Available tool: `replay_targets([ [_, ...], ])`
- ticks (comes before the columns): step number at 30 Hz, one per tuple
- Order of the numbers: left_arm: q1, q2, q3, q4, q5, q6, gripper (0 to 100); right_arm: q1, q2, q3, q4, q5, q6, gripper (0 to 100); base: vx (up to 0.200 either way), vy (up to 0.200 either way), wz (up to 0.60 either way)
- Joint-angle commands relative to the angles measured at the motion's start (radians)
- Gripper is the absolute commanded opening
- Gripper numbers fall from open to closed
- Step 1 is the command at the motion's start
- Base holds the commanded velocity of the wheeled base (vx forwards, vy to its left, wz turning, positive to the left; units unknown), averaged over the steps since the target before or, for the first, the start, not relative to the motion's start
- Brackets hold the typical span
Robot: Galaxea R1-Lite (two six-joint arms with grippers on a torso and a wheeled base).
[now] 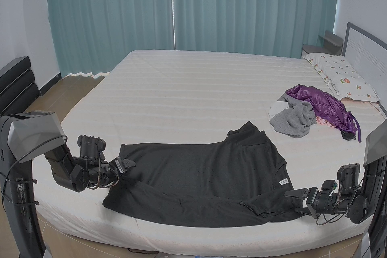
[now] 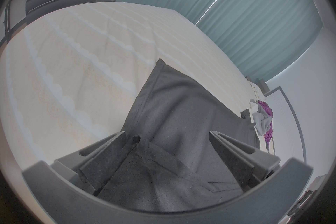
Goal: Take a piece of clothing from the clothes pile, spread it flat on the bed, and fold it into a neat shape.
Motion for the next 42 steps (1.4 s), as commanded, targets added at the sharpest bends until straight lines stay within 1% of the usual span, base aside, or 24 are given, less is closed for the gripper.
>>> replay_targets([
  [1, -0.004, 0.022, -0.005, -0.002, 0.001, 0.002, 100, 0.000, 0.000, 0.018, 0.000, 0.000, 0.000, 100, 0.000, 0.000, 0.00],
  [4, -0.005, 0.024, -0.005, -0.002, 0.001, 0.002, 100, 0.000, 0.000, 0.018, 0.000, 0.000, 0.000, 100, 0.000, 0.000, 0.00],
  [5, -0.005, 0.024, -0.005, -0.002, 0.001, 0.002, 0, 0.000, 0.000, 0.018, 0.000, 0.000, 0.000, 100, 0.000, 0.000, 0.00],
  [10, 0.001, 0.019, 0.005, 0.003, 0.009, 0.000, 0, 0.000, 0.004, 0.018, -0.003, 0.000, -0.008, 100, 0.000, 0.000, 0.00],
  [16, 0.008, -0.019, 0.041, 0.002, 0.048, -0.007, 0, 0.005, 0.003, 0.018, -0.046, -0.003, -0.009, 100, 0.000, 0.000, 0.00],
  [18, 0.007, -0.045, 0.066, 0.002, 0.051, -0.007, 0, 0.031, 0.003, 0.018, -0.088, -0.015, -0.008, 100, 0.000, 0.000, 0.00],
  [21, 0.007, -0.068, 0.083, 0.002, 0.053, -0.010, 0, 0.060, 0.020, 0.007, -0.129, -0.054, -0.009, 100, 0.000, 0.000, 0.00],
  [22, 0.007, -0.077, 0.090, 0.002, 0.053, -0.018, 0, 0.065, 0.029, 0.002, -0.138, -0.067, -0.011, 100, 0.000, 0.000, 0.00],
  [23, 0.007, -0.077, 0.090, 0.002, 0.053, -0.018, 0, 0.065, 0.029, 0.002, -0.138, -0.067, -0.011, 100, 0.000, 0.000, 0.00],
  [25, 0.008, -0.097, 0.113, 0.002, 0.053, -0.030, 0, 0.065, 0.043, -0.036, -0.146, -0.087, -0.018, 100, 0.000, 0.000, 0.00],
  [32, 0.007, -0.119, 0.135, 0.002, 0.051, -0.036, 0, 0.048, 0.076, -0.140, -0.140, -0.089, -0.029, 100, 0.000, 0.000, 0.00],
  [34, 0.004, -0.131, 0.140, 0.002, 0.051, -0.050, 0, 0.040, 0.130, -0.188, -0.140, -0.089, -0.069, 100, 0.000, 0.000, 0.00],
  [35, 0.004, -0.131, 0.140, 0.002, 0.051, -0.052, 0, 0.037, 0.133, -0.191, -0.140, -0.089, -0.075, 100, 0.000, 0.000, 0.00],
  [36, 0.002, -0.134, 0.140, 0.002, 0.051, -0.055, 0, 0.019, 0.148, -0.209, -0.140, -0.089, -0.109, 100, 0.000, 0.000, 0.00],
  [37, 0.002, -0.134, 0.141, 0.002, 0.051, -0.055, 0, 0.011, 0.159, -0.222, -0.138, -0.089, -0.124, 100, 0.000, 0.000, 0.00],
  [42, 0.002, -0.128, 0.141, 0.002, 0.050, -0.055, 0, 0.007, 0.222, -0.263, -0.140, -0.089, -0.173, 100, 0.000, 0.000, 0.00],
])
